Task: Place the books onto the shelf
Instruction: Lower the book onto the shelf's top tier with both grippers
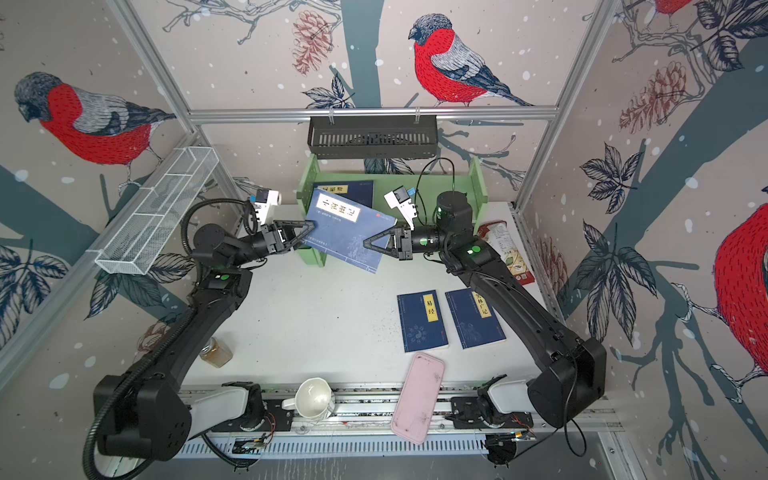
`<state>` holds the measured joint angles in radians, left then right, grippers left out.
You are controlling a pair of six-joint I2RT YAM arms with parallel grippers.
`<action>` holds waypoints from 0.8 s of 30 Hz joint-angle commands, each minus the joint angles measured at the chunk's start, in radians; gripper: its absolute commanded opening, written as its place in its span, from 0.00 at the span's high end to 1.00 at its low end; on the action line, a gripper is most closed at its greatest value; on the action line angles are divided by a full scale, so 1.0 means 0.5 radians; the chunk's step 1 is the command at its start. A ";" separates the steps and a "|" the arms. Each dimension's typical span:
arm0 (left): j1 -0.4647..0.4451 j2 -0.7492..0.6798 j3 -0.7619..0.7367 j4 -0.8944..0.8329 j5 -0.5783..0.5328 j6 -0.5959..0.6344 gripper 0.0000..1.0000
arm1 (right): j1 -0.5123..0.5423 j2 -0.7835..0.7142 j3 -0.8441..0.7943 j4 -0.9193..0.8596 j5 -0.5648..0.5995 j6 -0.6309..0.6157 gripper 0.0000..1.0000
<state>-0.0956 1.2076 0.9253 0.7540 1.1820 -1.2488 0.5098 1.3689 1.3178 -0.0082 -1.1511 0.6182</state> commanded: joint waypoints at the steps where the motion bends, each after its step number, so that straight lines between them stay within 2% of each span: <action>1: -0.021 -0.001 0.023 0.202 0.077 -0.083 0.38 | 0.002 0.031 0.053 -0.031 -0.106 -0.095 0.99; 6: -0.031 0.029 0.047 0.202 0.065 -0.093 0.80 | -0.001 0.119 0.151 -0.138 -0.089 -0.154 0.93; 8: -0.030 0.039 0.058 0.200 0.053 -0.089 0.96 | -0.001 0.147 0.174 -0.137 -0.078 -0.144 0.81; 9: -0.032 0.041 0.064 0.196 0.039 -0.089 1.00 | -0.001 0.164 0.183 -0.128 -0.065 -0.134 0.72; 10: -0.030 0.042 0.070 0.189 0.013 -0.082 1.00 | -0.004 0.174 0.187 -0.109 -0.046 -0.113 0.58; 11: -0.027 0.043 0.082 0.173 -0.008 -0.065 1.00 | -0.007 0.183 0.185 -0.084 -0.020 -0.091 0.51; 12: -0.018 0.045 0.101 0.133 -0.032 -0.042 1.00 | -0.015 0.189 0.174 -0.044 0.012 -0.053 0.49; 14: 0.016 0.051 0.119 0.091 -0.093 -0.038 1.00 | -0.025 0.185 0.111 0.113 0.047 0.066 0.50; 15: 0.039 0.054 0.122 0.102 -0.125 -0.058 1.00 | -0.027 0.183 0.065 0.220 0.059 0.145 0.55; 17: 0.072 0.069 0.125 0.124 -0.176 -0.101 1.00 | -0.029 0.186 0.009 0.384 0.072 0.260 0.57; 24: 0.087 0.113 0.095 0.222 -0.222 -0.199 1.00 | -0.026 0.231 -0.049 0.741 0.136 0.527 0.66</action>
<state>-0.0555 1.2644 0.9771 0.7826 1.0908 -1.3167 0.4961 1.4742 1.2934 0.2134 -1.1080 0.7933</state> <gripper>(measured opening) 0.122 0.352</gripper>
